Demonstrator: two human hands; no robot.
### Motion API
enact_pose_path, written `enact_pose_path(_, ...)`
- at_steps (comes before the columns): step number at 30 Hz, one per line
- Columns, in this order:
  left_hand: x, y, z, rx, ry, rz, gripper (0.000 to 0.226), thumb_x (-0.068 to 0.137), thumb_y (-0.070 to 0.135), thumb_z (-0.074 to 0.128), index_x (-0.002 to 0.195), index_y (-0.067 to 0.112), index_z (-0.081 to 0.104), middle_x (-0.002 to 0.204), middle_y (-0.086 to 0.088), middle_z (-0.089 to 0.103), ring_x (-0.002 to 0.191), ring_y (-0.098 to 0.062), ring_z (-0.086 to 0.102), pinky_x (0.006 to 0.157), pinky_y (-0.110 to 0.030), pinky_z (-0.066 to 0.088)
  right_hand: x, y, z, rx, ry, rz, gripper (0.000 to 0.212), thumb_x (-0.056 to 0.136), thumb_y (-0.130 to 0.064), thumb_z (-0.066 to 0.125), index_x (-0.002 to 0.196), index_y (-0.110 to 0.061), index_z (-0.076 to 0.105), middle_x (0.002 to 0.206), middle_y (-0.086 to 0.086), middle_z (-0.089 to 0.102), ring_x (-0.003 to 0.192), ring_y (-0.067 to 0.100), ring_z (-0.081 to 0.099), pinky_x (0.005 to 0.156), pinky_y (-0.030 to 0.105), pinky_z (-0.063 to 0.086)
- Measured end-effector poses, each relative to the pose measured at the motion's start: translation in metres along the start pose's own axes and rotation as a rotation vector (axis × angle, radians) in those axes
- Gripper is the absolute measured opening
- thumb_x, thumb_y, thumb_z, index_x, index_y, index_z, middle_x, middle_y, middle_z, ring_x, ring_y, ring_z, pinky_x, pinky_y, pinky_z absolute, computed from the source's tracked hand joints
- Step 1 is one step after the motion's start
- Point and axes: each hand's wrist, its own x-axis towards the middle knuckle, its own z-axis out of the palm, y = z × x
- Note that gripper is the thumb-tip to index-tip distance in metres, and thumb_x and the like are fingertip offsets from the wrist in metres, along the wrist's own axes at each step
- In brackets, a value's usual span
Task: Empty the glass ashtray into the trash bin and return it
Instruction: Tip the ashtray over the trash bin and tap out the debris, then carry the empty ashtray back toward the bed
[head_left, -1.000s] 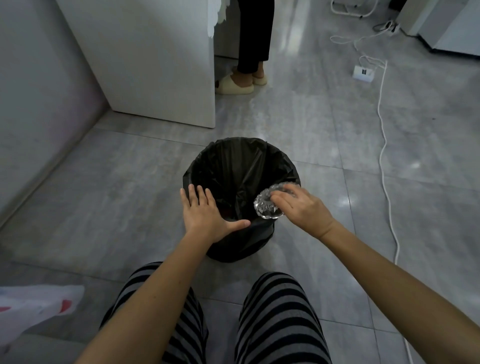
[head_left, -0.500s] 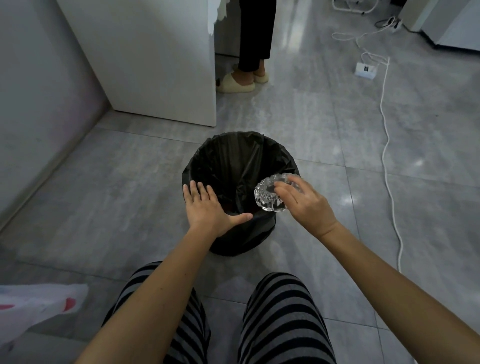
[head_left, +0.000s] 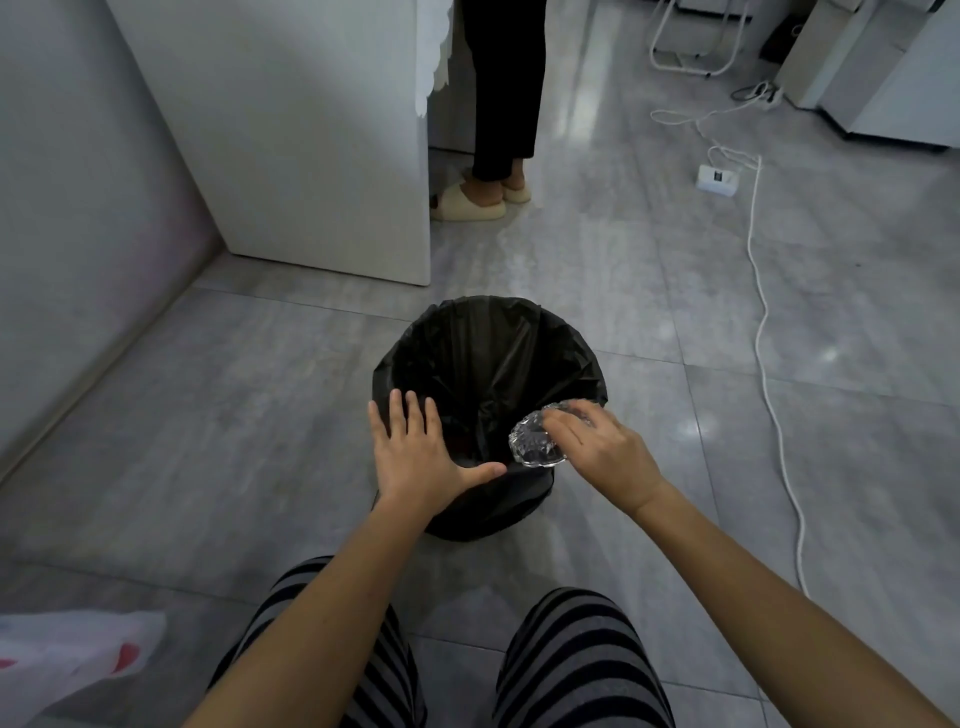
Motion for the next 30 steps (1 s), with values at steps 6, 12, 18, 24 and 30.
enact_pose_path(6, 0.000, 0.003, -0.002, -0.084, -0.012, -0.001, 0.133, 0.048, 0.097, -0.007, 0.150, 0.011, -0.005, 0.161, -0.016, 0.002, 0.147, -0.037, -0.009, 0.114, -0.057, -0.014, 0.033, 0.000, 0.005, 0.383, -0.144, 0.557, 0.030, 0.084, 0.005, 0.052, 0.107, -0.011, 0.063, 0.088, 0.010, 0.070, 0.079, 0.030, 0.067, 0.048, 0.036, 0.056)
enact_pose_path(12, -0.021, 0.035, -0.065, -0.370, -0.022, 0.103, 0.116, 0.074, 0.073, 0.052, 0.149, 0.006, -0.006, 0.162, -0.008, 0.006, 0.148, -0.029, 0.005, 0.119, -0.048, 0.002, 0.078, 0.023, -0.039, 1.264, -0.413, 1.514, 0.022, 0.090, -0.005, 0.049, 0.104, -0.020, 0.057, 0.108, 0.004, 0.066, 0.083, 0.020, 0.069, 0.050, 0.043, 0.061)
enact_pose_path(18, -0.046, 0.037, -0.150, -0.543, -0.203, 0.134, 0.134, 0.063, 0.059, 0.076, 0.148, 0.004, -0.012, 0.160, -0.010, 0.010, 0.147, -0.023, 0.013, 0.119, -0.045, 0.008, 0.105, 0.039, -0.117, 1.452, -0.543, 1.530, 0.026, 0.084, -0.012, 0.068, 0.099, -0.028, 0.055, 0.103, 0.006, 0.065, 0.078, 0.026, 0.073, 0.043, 0.034, 0.056)
enact_pose_path(24, -0.091, 0.014, -0.296, -0.570, -0.075, 0.198, 0.128, 0.055, 0.060, 0.078, 0.148, 0.004, 0.011, 0.143, -0.014, 0.040, 0.131, -0.029, 0.039, 0.112, -0.048, 0.030, 0.176, 0.077, -0.238, 1.560, -0.586, 1.345, 0.045, 0.093, -0.007, 0.050, 0.127, -0.037, 0.046, 0.102, 0.001, 0.070, 0.072, 0.015, 0.074, 0.043, 0.030, 0.054)
enact_pose_path(30, -0.123, -0.013, -0.414, -0.550, -0.004, 0.275, 0.110, 0.053, 0.059, 0.076, 0.141, 0.016, 0.027, 0.135, -0.001, 0.049, 0.125, -0.020, 0.046, 0.110, -0.042, 0.033, 0.237, 0.102, -0.349, 1.670, -0.642, 1.203, 0.062, 0.091, -0.007, 0.054, 0.137, -0.042, 0.033, 0.129, 0.009, 0.052, 0.097, 0.024, 0.069, 0.050, 0.030, 0.057)
